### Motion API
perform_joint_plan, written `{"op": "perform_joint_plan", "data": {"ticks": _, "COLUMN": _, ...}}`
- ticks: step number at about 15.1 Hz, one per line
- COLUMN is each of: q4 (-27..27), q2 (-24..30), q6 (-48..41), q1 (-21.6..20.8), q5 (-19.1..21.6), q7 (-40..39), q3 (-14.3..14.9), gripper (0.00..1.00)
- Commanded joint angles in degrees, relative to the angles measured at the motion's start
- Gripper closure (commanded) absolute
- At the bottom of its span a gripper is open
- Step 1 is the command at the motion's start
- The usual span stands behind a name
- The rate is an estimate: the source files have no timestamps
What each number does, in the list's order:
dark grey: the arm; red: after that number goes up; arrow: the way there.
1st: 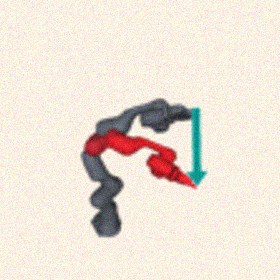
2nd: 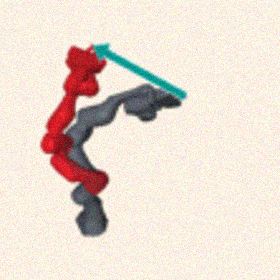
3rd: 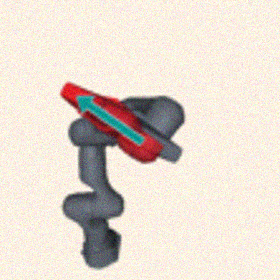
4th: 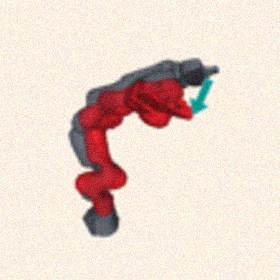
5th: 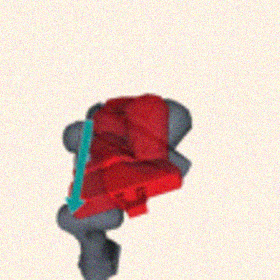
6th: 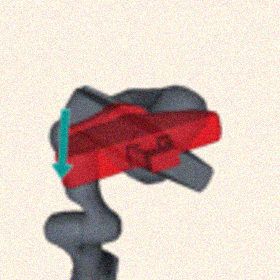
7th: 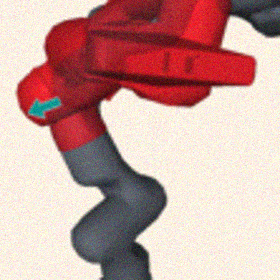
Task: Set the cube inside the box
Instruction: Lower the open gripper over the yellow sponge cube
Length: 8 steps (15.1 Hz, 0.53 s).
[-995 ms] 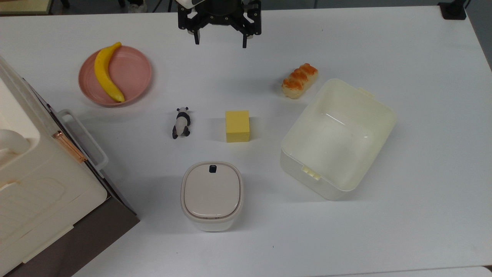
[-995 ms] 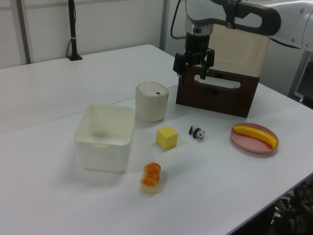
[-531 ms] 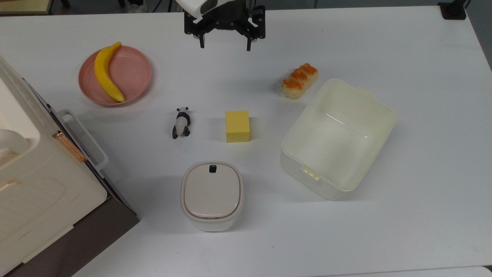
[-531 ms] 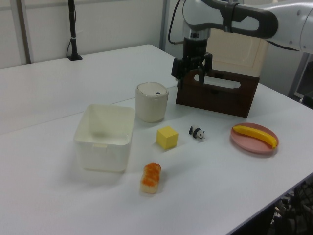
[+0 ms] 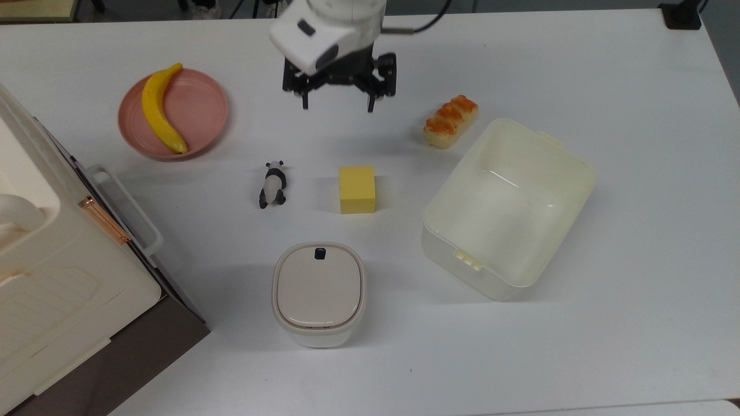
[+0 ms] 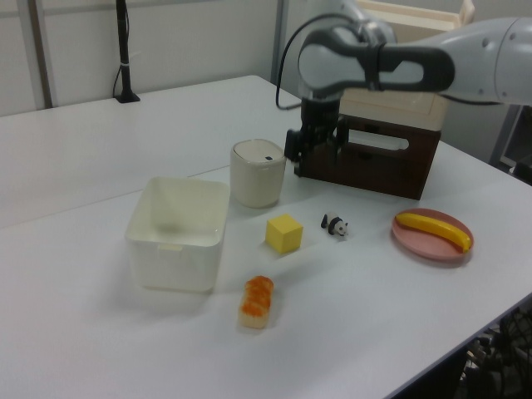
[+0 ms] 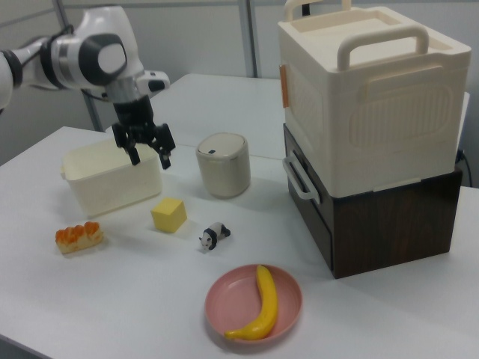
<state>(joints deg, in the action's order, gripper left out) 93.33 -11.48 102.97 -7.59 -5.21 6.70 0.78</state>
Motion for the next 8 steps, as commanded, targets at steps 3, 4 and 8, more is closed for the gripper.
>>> {"op": "perform_joint_plan", "data": {"ticks": 3, "q4": 4.1, "q2": -2.5, "q6": 6.6, "q1": -0.7, "q5": -1.0, "q7": -2.0, "q3": 0.1, "gripper": 0.00}}
{"op": "perform_joint_plan", "data": {"ticks": 4, "q4": 4.1, "q2": -3.2, "q6": 7.2, "q1": -0.8, "q5": -1.0, "q7": -2.0, "q3": 0.1, "gripper": 0.00}}
{"op": "perform_joint_plan", "data": {"ticks": 8, "q4": 4.1, "q2": -5.4, "q6": 9.1, "q1": -1.6, "q5": -0.9, "q7": -2.0, "q3": 0.1, "gripper": 0.00}}
